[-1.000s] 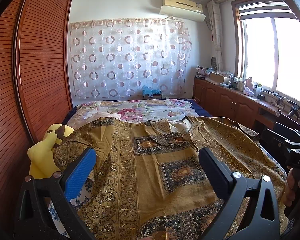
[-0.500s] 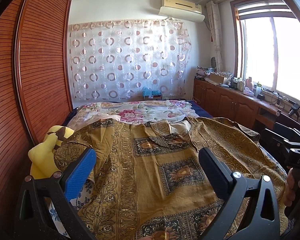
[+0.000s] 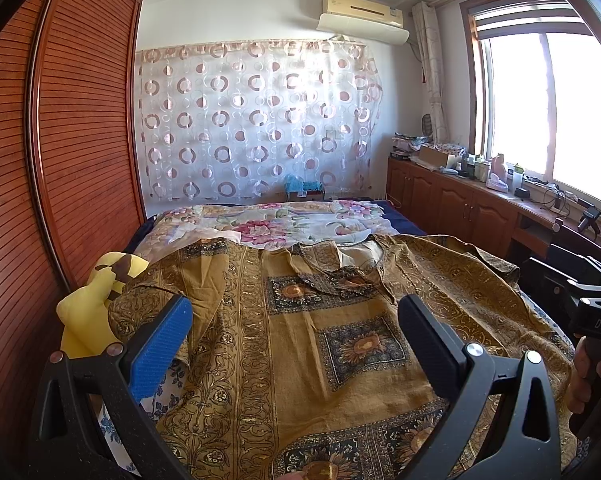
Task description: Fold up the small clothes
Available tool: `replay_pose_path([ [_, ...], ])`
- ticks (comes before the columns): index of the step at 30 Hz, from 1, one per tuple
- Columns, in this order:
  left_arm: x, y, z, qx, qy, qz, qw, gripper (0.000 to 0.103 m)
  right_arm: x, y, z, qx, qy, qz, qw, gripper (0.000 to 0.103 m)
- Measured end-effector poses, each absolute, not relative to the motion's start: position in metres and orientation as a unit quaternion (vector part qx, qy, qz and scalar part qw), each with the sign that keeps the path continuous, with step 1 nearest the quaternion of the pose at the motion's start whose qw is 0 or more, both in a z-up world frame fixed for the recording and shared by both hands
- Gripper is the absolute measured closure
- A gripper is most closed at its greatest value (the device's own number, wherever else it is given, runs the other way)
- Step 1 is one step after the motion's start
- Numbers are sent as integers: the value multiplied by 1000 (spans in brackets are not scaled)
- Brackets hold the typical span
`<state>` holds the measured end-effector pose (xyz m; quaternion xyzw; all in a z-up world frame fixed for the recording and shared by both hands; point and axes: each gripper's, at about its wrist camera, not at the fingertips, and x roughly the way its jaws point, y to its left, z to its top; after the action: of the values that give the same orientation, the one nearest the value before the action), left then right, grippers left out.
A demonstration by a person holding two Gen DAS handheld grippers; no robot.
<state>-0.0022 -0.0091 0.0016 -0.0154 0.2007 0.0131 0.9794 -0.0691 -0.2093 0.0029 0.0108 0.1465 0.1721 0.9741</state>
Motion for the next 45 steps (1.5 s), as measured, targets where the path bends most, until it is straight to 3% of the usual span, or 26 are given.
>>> replay_pose_path([
  [29,-1,-7,11,-27,207,17,978,0,-63,-207,1,16,152,184,971,0],
  [45,57,76,-28,-17,230,80,970,0,-24,-171,-6,-33,145,201,968,0],
])
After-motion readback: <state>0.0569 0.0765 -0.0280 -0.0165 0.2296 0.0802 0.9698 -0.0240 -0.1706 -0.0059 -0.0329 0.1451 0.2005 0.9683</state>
